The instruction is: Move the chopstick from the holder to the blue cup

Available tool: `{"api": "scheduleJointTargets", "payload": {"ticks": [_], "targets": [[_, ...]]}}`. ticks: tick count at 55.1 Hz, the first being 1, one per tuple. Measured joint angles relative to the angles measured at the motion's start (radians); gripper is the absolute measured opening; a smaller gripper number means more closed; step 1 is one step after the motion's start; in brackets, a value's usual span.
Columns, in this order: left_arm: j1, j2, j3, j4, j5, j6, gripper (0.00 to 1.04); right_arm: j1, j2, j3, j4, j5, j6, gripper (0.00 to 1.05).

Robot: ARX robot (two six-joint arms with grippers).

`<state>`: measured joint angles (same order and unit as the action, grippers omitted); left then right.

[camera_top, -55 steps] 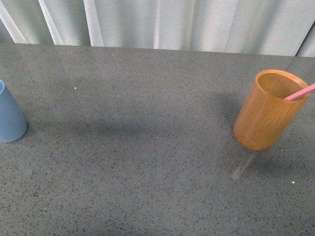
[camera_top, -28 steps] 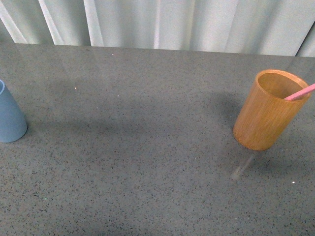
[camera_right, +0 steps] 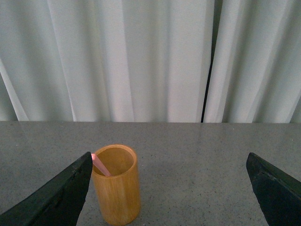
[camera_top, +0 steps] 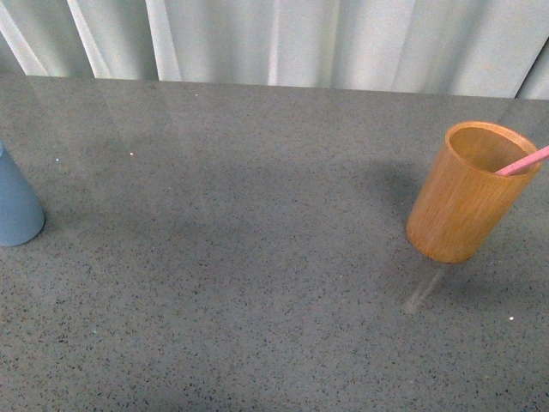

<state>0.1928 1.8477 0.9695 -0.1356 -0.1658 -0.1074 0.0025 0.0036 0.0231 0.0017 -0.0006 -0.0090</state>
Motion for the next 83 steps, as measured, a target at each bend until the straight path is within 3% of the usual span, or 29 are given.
{"api": "scheduleJointTargets", "payload": {"ticks": [6,11,31,44,54,63,71,83], "targets": [[-0.018,0.000,0.012,-0.042,0.003,-0.010,0.12,0.000,0.000,0.000,0.000,0.000,0.000,0.95],[-0.030,-0.005,0.017,-0.060,0.006,-0.018,0.03,0.000,0.000,0.000,0.000,0.000,0.000,0.95],[-0.124,-0.135,0.019,-0.208,0.023,-0.055,0.03,0.000,0.000,0.000,0.000,0.000,0.000,0.95],[-0.365,-0.225,0.076,-0.347,0.069,-0.144,0.03,0.000,0.000,0.000,0.000,0.000,0.000,0.95],[-0.557,-0.126,0.155,-0.357,0.051,-0.229,0.03,0.000,0.000,0.000,0.000,0.000,0.000,0.95],[-0.671,0.008,0.251,-0.363,0.026,-0.290,0.03,0.000,0.000,0.000,0.000,0.000,0.000,0.95],[-0.726,0.114,0.323,-0.359,0.011,-0.323,0.03,0.000,0.000,0.000,0.000,0.000,0.000,0.95],[-0.741,0.186,0.348,-0.335,0.016,-0.347,0.04,0.000,0.000,0.000,0.000,0.000,0.000,0.95]]}}
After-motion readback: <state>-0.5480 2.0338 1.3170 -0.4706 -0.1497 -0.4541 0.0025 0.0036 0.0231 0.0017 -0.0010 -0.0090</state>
